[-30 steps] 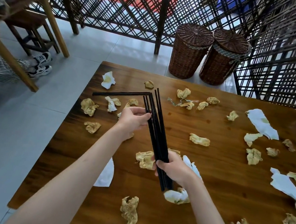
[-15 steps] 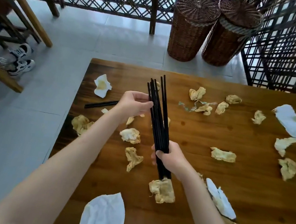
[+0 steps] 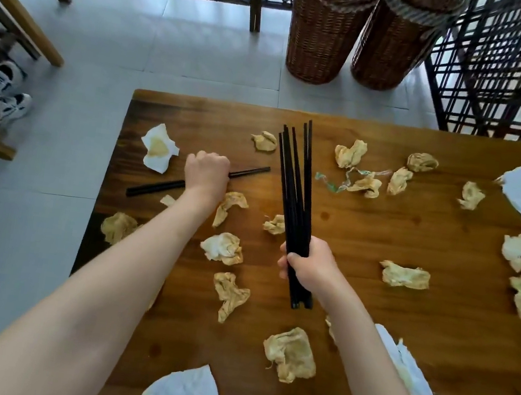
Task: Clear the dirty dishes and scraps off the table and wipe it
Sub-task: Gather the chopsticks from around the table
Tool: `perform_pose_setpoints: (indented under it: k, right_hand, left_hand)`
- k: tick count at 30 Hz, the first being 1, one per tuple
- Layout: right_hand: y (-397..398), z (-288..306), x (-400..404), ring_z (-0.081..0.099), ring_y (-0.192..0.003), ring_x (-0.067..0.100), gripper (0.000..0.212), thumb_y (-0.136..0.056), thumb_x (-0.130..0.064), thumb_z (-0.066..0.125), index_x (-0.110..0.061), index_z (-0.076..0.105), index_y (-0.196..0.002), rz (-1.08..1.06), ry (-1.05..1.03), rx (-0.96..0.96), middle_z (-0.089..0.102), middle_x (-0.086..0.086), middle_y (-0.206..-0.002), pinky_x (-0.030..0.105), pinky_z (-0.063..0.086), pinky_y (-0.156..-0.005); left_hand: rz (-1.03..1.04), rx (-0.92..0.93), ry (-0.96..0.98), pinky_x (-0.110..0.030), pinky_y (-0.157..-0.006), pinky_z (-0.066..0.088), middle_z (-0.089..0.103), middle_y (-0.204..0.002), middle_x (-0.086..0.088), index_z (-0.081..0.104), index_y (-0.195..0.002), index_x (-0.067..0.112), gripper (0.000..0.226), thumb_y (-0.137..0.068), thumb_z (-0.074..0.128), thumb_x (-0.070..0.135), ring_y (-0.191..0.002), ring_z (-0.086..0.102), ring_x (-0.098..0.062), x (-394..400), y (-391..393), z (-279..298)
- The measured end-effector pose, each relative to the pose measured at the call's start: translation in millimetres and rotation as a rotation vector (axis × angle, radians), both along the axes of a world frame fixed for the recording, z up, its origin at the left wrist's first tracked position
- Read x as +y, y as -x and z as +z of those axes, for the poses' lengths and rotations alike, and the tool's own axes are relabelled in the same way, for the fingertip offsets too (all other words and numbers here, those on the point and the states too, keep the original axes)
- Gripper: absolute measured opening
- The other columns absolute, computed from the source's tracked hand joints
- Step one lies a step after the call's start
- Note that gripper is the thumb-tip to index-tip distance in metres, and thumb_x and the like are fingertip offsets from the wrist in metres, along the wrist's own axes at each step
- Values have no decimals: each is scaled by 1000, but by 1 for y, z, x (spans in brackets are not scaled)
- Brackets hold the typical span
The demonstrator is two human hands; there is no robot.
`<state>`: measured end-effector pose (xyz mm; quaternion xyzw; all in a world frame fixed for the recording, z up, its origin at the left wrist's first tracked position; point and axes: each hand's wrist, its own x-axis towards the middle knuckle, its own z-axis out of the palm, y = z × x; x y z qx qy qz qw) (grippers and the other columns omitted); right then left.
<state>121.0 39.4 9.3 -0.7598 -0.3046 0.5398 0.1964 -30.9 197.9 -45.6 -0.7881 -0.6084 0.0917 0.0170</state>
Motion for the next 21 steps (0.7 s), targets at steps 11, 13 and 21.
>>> perform_pose_setpoints:
  k: [11,13,21]
  right_hand:
    - [0,3,-3,64,-68,13,17,-95,-4,45,-15,58,-93,-75,-21,12,66,5,-81,19,46,-56]
    - [-2,4,-6,65,-68,13,17,-95,-4,45,-16,58,-93,-78,-29,12,66,5,-81,19,46,-55]
    - [-5,12,-24,67,-69,12,19,-95,-3,45,-15,58,-90,-106,-58,12,68,4,-82,22,50,-63]
  left_hand:
    - [18,65,111,-36,-80,38,62,-99,-6,60,-105,15,16,-89,60,14,-95,57,-25,10,-11,0]
    - [-37,96,97,-37,-84,38,62,-98,-6,59,-106,15,17,-89,58,11,-95,57,-25,7,-11,-2]
    - [-103,-31,-40,-39,-87,43,65,-97,-11,56,-103,7,25,-81,65,-1,-92,61,-29,1,-1,28]
